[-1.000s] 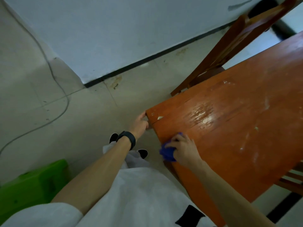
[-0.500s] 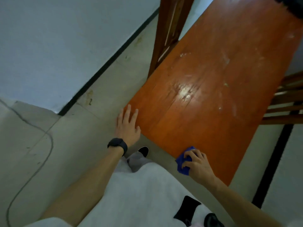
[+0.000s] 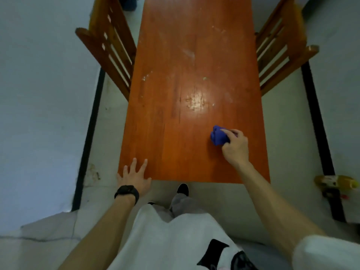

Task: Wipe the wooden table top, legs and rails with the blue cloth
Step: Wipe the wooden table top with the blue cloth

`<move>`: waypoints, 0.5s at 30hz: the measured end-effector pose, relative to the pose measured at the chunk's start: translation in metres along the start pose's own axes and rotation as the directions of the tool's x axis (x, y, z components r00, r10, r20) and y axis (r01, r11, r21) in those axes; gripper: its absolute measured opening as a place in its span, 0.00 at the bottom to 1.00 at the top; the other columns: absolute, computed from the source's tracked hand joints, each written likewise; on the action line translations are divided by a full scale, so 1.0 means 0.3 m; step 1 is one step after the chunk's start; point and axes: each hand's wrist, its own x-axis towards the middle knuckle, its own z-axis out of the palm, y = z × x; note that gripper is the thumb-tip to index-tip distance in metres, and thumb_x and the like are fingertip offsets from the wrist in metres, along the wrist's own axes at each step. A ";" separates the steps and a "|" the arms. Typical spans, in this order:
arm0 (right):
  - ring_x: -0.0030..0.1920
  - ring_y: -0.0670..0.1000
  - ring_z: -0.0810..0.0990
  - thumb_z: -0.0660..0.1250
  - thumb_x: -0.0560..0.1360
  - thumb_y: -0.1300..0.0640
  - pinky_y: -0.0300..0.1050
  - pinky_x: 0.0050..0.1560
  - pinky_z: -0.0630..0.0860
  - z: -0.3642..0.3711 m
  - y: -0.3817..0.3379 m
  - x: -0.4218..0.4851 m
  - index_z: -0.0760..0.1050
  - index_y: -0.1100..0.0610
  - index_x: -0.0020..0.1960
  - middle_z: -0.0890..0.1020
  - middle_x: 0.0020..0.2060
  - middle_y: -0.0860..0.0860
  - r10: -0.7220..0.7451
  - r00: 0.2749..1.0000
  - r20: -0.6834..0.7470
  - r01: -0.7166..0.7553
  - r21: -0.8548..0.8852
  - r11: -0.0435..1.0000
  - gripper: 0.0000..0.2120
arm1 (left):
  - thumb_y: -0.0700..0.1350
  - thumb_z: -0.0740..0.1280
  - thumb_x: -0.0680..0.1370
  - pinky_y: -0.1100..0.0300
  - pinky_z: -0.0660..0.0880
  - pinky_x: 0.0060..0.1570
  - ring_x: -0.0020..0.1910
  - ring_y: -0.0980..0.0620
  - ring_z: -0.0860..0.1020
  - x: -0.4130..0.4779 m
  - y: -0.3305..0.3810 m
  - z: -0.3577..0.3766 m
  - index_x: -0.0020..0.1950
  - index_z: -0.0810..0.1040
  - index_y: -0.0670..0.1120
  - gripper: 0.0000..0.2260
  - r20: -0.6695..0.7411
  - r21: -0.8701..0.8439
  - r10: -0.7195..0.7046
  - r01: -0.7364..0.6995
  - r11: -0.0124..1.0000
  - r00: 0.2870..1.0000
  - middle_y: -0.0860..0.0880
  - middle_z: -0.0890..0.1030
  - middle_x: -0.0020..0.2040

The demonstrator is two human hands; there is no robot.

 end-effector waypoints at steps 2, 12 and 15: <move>0.65 0.59 0.64 0.59 0.75 0.59 0.55 0.63 0.69 0.086 -0.064 -0.025 0.65 0.42 0.73 0.65 0.70 0.50 0.102 0.992 0.071 -0.097 -0.064 0.993 0.28 | 0.61 0.56 0.80 0.38 0.47 0.75 0.79 0.41 0.48 -0.001 0.002 -0.023 0.78 0.39 0.63 0.33 0.034 0.011 0.000 0.000 1.000 0.999 0.51 0.40 0.81; 0.63 0.51 0.72 0.58 0.72 0.67 0.45 0.62 0.67 0.152 -0.101 -0.185 0.74 0.49 0.69 0.75 0.65 0.52 -0.131 0.887 0.442 0.003 0.279 0.960 0.28 | 0.58 0.60 0.79 0.42 0.57 0.74 0.76 0.41 0.57 0.018 -0.021 -0.041 0.79 0.42 0.63 0.35 0.019 0.101 0.033 -0.035 0.994 0.999 0.50 0.45 0.81; 0.63 0.58 0.74 0.55 0.65 0.59 0.49 0.68 0.68 -0.021 0.102 -0.004 0.76 0.47 0.66 0.77 0.64 0.53 0.075 0.994 0.074 -0.083 0.116 0.990 0.31 | 0.58 0.59 0.79 0.43 0.57 0.74 0.76 0.40 0.57 0.018 -0.014 -0.033 0.79 0.41 0.63 0.34 -0.007 0.109 0.042 -0.041 0.993 0.999 0.50 0.45 0.81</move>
